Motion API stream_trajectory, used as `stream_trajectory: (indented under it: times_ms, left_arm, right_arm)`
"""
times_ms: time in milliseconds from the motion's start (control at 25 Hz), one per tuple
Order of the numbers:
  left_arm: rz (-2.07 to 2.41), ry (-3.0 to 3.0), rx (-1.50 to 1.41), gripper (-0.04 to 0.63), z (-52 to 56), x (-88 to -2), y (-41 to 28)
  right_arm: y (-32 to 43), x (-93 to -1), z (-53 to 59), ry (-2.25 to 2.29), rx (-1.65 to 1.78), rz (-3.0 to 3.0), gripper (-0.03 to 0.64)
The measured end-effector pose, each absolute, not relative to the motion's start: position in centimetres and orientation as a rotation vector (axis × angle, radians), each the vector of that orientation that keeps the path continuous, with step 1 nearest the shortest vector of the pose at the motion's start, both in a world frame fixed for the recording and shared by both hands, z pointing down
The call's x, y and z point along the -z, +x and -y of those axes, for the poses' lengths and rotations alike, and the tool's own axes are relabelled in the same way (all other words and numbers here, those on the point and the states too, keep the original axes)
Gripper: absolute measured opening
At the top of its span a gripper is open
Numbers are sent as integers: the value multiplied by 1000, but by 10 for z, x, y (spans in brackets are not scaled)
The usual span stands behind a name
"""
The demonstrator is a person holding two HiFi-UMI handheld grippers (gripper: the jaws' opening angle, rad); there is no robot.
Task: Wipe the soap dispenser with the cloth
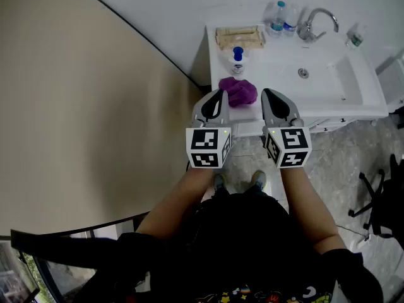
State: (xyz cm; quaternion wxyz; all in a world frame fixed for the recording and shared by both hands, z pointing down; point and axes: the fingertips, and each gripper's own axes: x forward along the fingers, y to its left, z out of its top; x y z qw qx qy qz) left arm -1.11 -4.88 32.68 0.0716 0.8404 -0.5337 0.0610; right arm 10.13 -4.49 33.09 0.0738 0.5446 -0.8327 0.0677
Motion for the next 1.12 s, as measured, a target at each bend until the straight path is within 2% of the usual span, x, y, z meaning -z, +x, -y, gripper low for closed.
stream_trajectory:
  times_ms: [520,560,600,680,1120]
  left_arm:
    - [1667,2471,-242,1,54,-338,8]
    - [1676,2459,-249,0,55,-342,11]
    - [1684,2446,-258,1,55,-346,13]
    - [1695,2415,-284,1,56,-357,15]
    - [1523,2357,-379,1,112,-423,-10]
  right_arm:
    - [110,-363,54,1452,-245,2515,27]
    - [109,-373,57,1409,-248,2500,48]
    - [108,-385,60,1365,-254,2487,98]
    - [104,-410,71,1274,-268,2459,132]
    - [53,-538,137,1031,-468,2130,227]
